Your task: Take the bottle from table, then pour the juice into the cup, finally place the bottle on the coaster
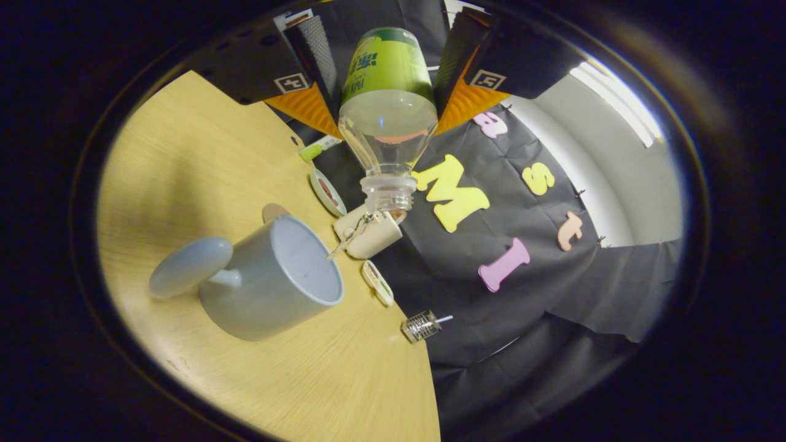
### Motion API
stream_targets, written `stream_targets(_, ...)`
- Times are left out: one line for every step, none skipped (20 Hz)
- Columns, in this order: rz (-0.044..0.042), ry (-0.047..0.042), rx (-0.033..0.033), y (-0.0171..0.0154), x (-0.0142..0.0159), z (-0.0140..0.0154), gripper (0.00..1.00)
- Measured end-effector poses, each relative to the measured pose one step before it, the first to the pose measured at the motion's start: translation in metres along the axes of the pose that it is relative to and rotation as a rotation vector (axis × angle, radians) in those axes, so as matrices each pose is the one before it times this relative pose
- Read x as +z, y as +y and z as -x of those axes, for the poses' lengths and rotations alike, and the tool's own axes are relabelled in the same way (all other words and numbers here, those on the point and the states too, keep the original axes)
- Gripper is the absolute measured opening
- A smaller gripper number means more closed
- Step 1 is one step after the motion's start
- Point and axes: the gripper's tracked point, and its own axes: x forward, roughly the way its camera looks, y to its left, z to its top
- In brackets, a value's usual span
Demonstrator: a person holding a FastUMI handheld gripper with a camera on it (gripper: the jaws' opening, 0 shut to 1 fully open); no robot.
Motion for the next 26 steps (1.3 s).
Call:
stream_targets(-0.00728,-0.00416,-0.00205,0.00188,-0.00076,0.00102,0.79)
stream_targets(-0.01436,0.00168,-0.00168,0.00083,-0.00015,0.00265,0.79)
stream_targets(-0.01148,-0.00369,0.00211,0.00158,0.00115,-0.00018,0.79)
stream_targets(-0.01166,-0.00008,-0.00246,-0.00128,0.00039,0.00051,0.79)
stream_targets(-0.02127,0.00208,0.01052,0.00134,0.00088,-0.00074,0.79)
stream_targets(-0.02540,0.00089,0.01251,0.00184,0.00028,0.00013,0.79)
stream_targets(-0.01556,0.00074,0.00088,0.00018,0.00031,-0.00096,0.79)
stream_targets(-0.00839,-0.00714,0.00642,-0.00057,0.00076,-0.00110,0.79)
stream_targets(0.00100,-0.00452,0.00505,0.00170,0.00191,0.00025,0.79)
stream_targets(-0.00978,0.00426,-0.00536,-0.00193,-0.00262,0.00103,0.79)
stream_targets(-0.01307,-0.00587,0.01112,0.00306,0.00121,0.00036,0.79)
stream_targets(-0.00882,-0.00615,0.00243,0.00079,0.00177,0.00036,0.80)
stream_targets(-0.00571,-0.00218,-0.00537,-0.00106,0.00037,0.00126,0.79)
stream_targets(-0.00610,-0.00184,-0.00595,-0.00174,0.00046,0.00123,0.79)
stream_targets(-0.01584,0.00075,0.00859,0.00229,-0.00021,0.00165,0.79)
stream_targets(-0.02029,0.00096,0.02241,0.00454,0.00117,0.00148,0.79)
stream_targets(-0.01709,-0.00138,0.03015,0.00653,0.00129,0.00169,0.79)
stream_targets(-0.00627,0.00249,-0.00129,0.00113,0.00076,0.00272,0.80)
stream_targets(0.00094,-0.00324,-0.02364,-0.00545,0.00040,-0.00109,0.80)
stream_targets(-0.00102,-0.00819,-0.01341,-0.00349,0.00320,0.00016,0.80)
stream_targets(-0.00874,-0.00162,-0.00069,0.00225,0.00149,-0.00067,0.79)
stream_targets(-0.01875,-0.00183,0.01677,0.00466,-0.00060,-0.00058,0.79)
stream_targets(-0.01489,0.00746,0.00892,0.00288,-0.00169,0.00136,0.79)
stream_targets(-0.00801,0.00426,-0.00489,0.00062,-0.00178,-0.00098,0.79)
stream_targets(-0.00239,-0.00205,0.00141,0.00060,0.00065,-0.00066,0.79)
stream_targets(-0.00481,0.00421,-0.00118,0.00194,-0.00247,0.00029,0.79)
